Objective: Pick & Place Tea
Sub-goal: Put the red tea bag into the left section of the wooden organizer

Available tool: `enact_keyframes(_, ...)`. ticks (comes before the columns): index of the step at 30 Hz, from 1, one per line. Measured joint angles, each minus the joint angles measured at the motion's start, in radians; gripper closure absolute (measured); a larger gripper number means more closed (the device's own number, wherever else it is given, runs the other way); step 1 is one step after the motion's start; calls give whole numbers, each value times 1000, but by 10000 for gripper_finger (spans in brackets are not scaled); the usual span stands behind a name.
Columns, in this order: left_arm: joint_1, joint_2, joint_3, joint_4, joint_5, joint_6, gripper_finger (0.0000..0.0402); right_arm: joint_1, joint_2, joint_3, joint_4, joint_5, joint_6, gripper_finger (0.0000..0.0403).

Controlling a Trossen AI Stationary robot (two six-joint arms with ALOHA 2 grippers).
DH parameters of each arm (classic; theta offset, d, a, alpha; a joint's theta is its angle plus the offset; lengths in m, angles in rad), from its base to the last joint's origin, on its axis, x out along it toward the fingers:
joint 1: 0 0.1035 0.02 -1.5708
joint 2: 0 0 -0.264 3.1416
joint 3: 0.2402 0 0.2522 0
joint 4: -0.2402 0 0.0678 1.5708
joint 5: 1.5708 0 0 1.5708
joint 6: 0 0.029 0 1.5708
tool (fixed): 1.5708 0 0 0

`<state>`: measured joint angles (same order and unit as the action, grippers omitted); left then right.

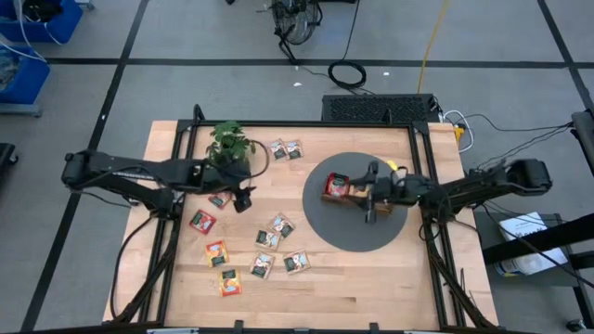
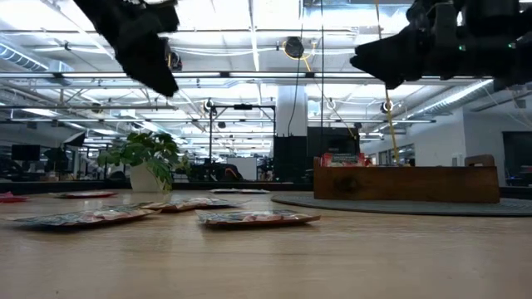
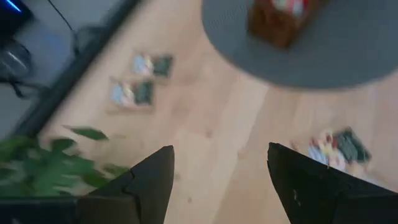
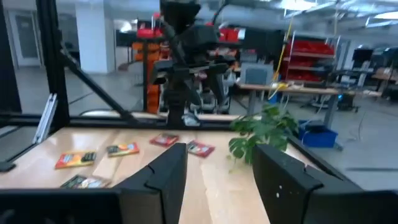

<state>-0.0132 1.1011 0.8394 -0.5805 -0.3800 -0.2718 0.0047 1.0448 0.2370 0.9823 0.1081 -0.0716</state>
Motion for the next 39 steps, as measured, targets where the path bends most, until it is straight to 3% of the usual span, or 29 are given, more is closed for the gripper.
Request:
enact_keyframes(4, -48, -111, 0, 12, -52, -2, 147, -13, -35, -29, 24, -3, -1, 237)
enact_keyframes(6, -68, -143, 0, -3, 47, -21, 147, -14, -42, -36, 23, -3, -4, 237)
enact_keyframes(8, -78, -160, 0, -63, 228, -61, 147, -14, -42, -37, 22, -4, -9, 237)
enact_keyframes(10, -89, -162, 4, -187, 313, -179, 147, -14, -42, -38, 14, -4, -21, 236)
enact_keyframes(14, -79, -144, 14, -556, 274, -534, 147, -14, -41, -39, 1, -4, -23, 236)
enact_keyframes(17, -79, -126, 2, -676, 255, -714, 147, -14, -41, -39, 1, -4, -37, 236)
enact_keyframes(20, -81, -103, -27, -627, 213, -732, 147, -14, -41, -39, 4, -4, -48, 236)
enact_keyframes(27, -53, -3, -171, -447, 223, -653, 147, -14, -41, -39, 7, -4, -47, 236)
enact_keyframes(32, -7, 59, -259, -393, 224, -707, 147, -14, -41, -39, 7, -4, -46, 236)
enact_keyframes(39, 50, 71, -353, -90, 276, -688, 147, -14, -41, -38, 7, -4, -45, 236)
